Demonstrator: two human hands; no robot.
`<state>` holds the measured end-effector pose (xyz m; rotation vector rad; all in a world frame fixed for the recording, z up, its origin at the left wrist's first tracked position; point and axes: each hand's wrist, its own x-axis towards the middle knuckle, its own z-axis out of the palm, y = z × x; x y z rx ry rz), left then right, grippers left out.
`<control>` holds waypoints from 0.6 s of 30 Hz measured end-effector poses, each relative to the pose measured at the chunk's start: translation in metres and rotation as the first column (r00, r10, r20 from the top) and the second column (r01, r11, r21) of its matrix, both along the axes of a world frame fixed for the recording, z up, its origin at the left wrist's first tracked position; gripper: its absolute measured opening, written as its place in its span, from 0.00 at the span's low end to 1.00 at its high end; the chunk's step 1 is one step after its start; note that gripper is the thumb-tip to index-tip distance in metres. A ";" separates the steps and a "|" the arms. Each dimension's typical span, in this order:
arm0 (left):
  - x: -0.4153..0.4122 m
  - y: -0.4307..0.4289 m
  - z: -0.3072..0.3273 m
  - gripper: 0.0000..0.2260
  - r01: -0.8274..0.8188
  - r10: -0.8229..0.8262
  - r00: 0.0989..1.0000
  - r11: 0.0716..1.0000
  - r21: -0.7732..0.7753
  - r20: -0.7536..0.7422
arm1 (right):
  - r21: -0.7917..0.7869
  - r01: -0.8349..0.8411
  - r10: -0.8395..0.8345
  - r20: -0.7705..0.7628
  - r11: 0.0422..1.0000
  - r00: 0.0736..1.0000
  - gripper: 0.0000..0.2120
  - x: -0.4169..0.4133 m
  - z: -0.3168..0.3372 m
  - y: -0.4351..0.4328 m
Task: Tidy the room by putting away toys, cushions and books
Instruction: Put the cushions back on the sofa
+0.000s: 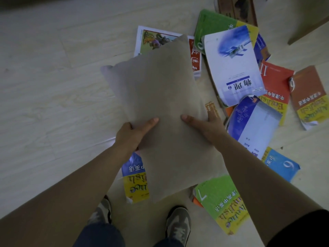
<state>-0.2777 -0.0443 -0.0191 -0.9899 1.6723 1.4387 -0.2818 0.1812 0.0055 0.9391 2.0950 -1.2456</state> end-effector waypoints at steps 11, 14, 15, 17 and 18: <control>0.044 -0.023 0.142 0.51 -0.076 0.076 0.997 0.996 0.035 0.016 | -0.025 0.005 -0.006 -0.050 1.000 0.999 0.34 0.044 0.152 -0.025; 0.039 -0.028 0.207 0.52 -0.072 0.073 0.997 0.997 0.027 -0.039 | -0.022 -0.001 -0.001 -0.091 1.000 0.996 0.31 0.041 0.215 -0.029; 0.036 -0.028 0.230 0.50 -0.064 0.066 0.996 0.998 0.020 -0.058 | -0.011 -0.005 0.004 -0.095 1.000 0.995 0.31 0.039 0.238 -0.029; 0.030 -0.028 0.280 0.48 -0.057 0.060 0.993 0.998 0.032 -0.101 | 0.007 -0.031 0.032 -0.107 0.999 0.994 0.30 0.035 0.284 -0.029; 0.030 -0.029 0.296 0.47 -0.057 0.062 0.991 0.997 0.044 -0.122 | 0.009 -0.031 0.032 -0.120 0.999 0.992 0.29 0.036 0.300 -0.029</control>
